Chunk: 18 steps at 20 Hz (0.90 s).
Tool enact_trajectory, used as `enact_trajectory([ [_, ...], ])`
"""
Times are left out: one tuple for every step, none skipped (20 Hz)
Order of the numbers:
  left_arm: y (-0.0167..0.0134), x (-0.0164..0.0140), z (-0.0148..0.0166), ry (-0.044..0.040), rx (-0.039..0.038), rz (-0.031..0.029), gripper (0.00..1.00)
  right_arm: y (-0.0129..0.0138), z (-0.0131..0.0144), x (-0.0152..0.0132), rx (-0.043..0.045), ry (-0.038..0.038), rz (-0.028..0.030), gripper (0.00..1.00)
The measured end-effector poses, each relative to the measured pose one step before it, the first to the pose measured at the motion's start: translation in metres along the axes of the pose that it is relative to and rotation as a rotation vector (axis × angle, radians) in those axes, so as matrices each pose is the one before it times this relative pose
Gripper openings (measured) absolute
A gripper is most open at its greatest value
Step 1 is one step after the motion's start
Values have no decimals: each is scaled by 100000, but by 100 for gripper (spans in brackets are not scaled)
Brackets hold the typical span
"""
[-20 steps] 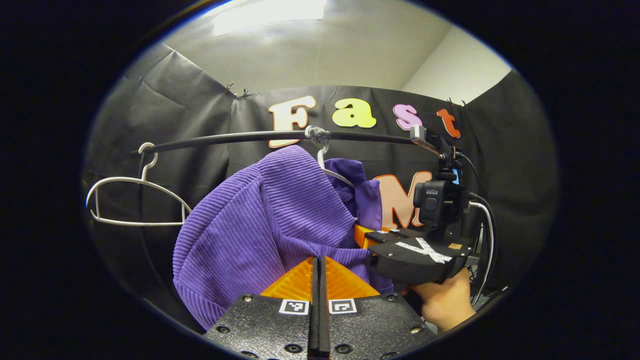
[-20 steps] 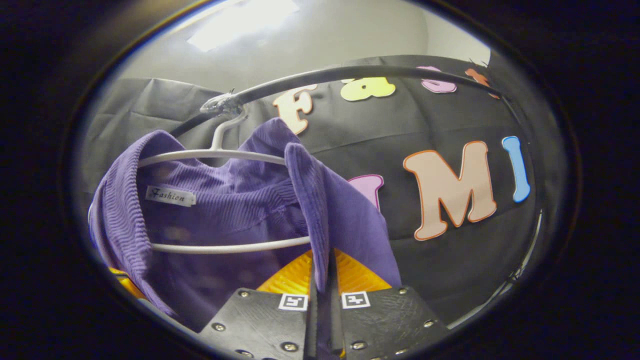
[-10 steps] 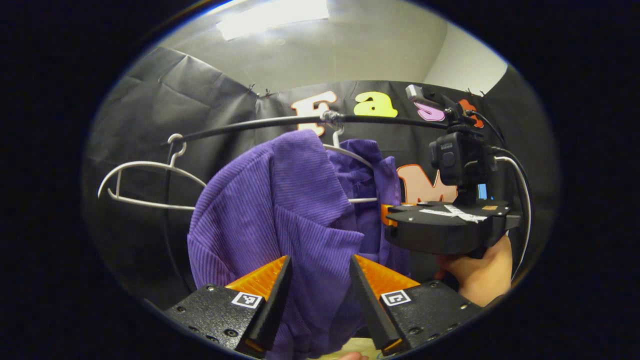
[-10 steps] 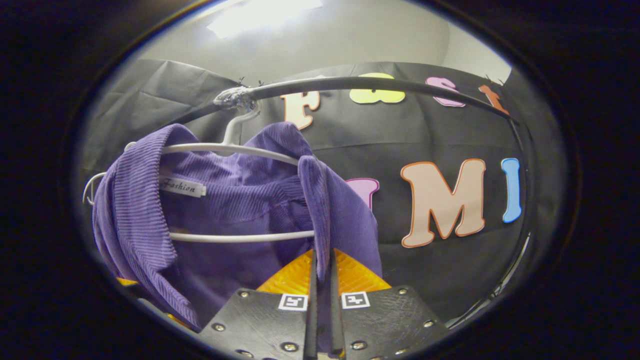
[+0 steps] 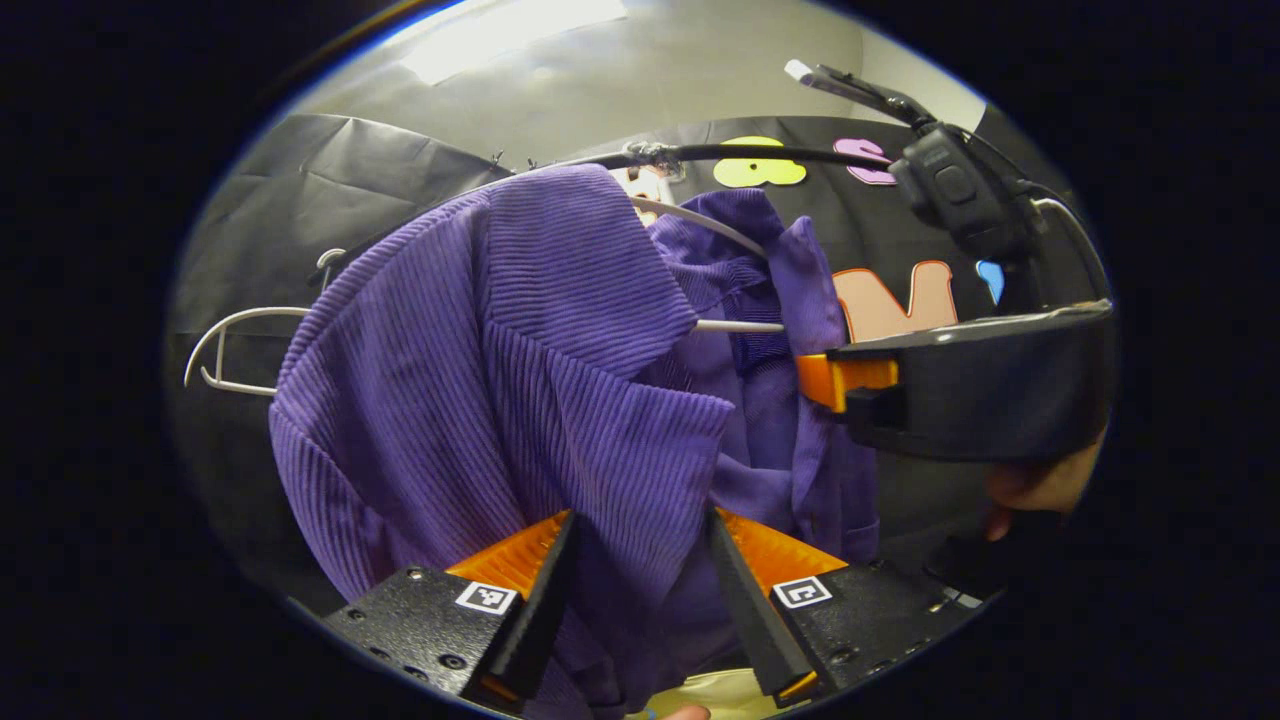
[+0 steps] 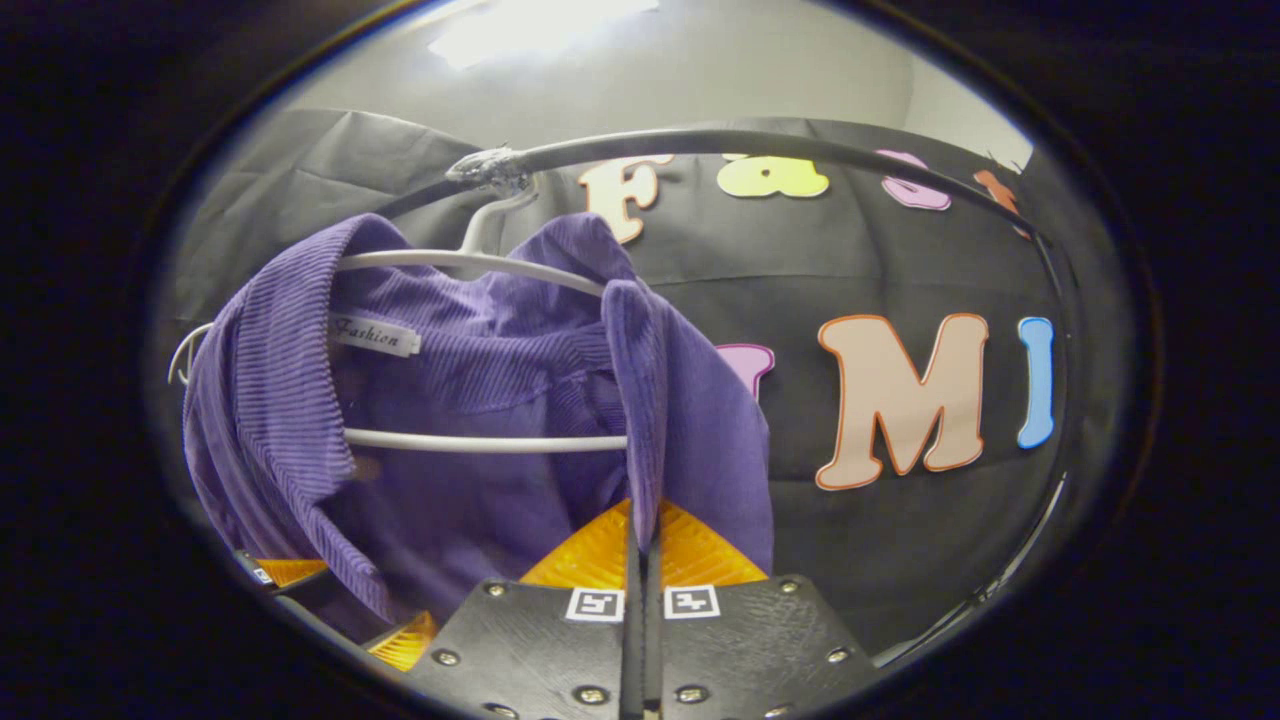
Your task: Grasp the clothes on the hanger with both hands and then place them into the laundry hamper below.
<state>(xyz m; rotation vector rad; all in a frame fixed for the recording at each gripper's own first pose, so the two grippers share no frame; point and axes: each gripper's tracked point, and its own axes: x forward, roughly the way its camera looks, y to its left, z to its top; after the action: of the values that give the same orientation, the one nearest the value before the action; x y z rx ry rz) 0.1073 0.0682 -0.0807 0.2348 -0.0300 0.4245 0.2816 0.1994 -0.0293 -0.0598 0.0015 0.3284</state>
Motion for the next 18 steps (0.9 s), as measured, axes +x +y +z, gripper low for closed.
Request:
enact_trajectory([
  [-50,848,-97,-141,-127,-385,70,-117,-67,-98,2333,210,21,1],
  [13,601,147,10,-898,-1748,53,230,-344,-55,900,905,1492,0],
  [195,212,-9,986,503,332,35,-109,25,-70,-212,-269,-337,0],
  [257,-158,302,235,395,628,18,-5,131,-14,-687,-531,-123,0],
  [-54,96,-233,735,-880,-3017,0,57,150,-80,-883,-788,-769,0],
  [-508,-390,138,358,-285,-2906,0,-77,158,-149,-1156,-582,-1211,0],
  [-185,-453,270,-498,68,-1872,0,131,238,-206,-1025,-808,-882,0],
  [-242,-708,482,-1567,-544,-2743,0,329,271,-270,-23,-870,97,0],
  [-561,-824,301,-1073,-1748,-3612,0,344,96,-163,441,-151,762,0],
  [-598,-786,430,-1307,-1714,-3688,0,4,119,-98,-245,-379,-643,0],
  [-638,-750,444,-458,-1378,-4154,0,-528,167,-91,-1402,-842,-3182,0],
  [-538,-766,493,-349,-1156,-3836,0,-373,140,-124,-1924,-514,-2741,0],
  [-200,-901,222,402,-1568,-3106,0,-102,190,-108,-1951,-345,-1822,1],
  [-460,-765,557,-390,-2282,-3973,0,-196,132,-72,-1760,-148,-1289,0],
  [-294,-884,452,-120,-1839,-2925,0,-26,155,-87,-329,30,103,0],
  [152,-615,766,-516,-972,-2109,0,74,-50,12,323,141,-53,3],
  [274,-926,701,-809,-191,-1749,0,-91,87,24,748,-102,-405,1],
  [257,-709,611,-201,-126,-2059,0,-528,284,122,489,-355,-2093,0],
])
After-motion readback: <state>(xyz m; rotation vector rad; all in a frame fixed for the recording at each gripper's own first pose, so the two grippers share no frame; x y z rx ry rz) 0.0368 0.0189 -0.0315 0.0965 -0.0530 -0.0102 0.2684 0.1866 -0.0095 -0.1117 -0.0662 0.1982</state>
